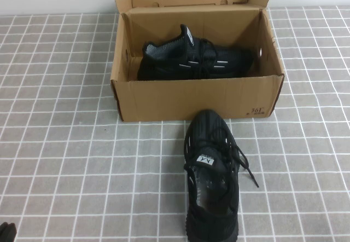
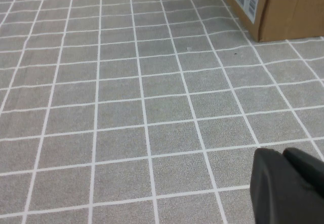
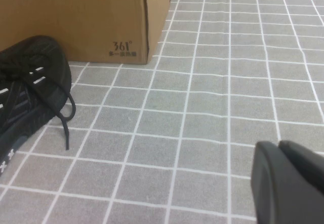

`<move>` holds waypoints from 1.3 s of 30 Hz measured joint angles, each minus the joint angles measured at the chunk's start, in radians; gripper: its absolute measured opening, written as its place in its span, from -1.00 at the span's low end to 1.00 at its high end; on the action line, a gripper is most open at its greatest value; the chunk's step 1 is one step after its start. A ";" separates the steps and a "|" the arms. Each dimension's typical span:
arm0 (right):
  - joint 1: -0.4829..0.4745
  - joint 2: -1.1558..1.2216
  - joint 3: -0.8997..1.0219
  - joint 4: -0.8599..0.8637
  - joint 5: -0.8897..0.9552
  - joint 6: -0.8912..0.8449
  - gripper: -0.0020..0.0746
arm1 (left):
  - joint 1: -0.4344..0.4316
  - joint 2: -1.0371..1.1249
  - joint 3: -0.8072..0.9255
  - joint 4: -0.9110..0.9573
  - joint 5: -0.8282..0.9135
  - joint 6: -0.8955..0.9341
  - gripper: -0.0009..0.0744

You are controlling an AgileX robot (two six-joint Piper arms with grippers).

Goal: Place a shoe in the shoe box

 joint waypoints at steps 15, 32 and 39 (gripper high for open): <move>0.000 0.000 0.000 0.027 0.000 0.000 -0.99 | 0.000 0.000 0.000 0.000 0.000 0.000 -0.98; 0.000 0.000 0.000 0.102 -0.025 0.000 -0.99 | 0.000 0.000 0.000 0.000 0.000 0.000 -0.98; 0.000 0.000 0.000 0.634 -0.209 -0.002 -0.99 | 0.000 0.000 0.000 0.000 0.000 0.000 -0.98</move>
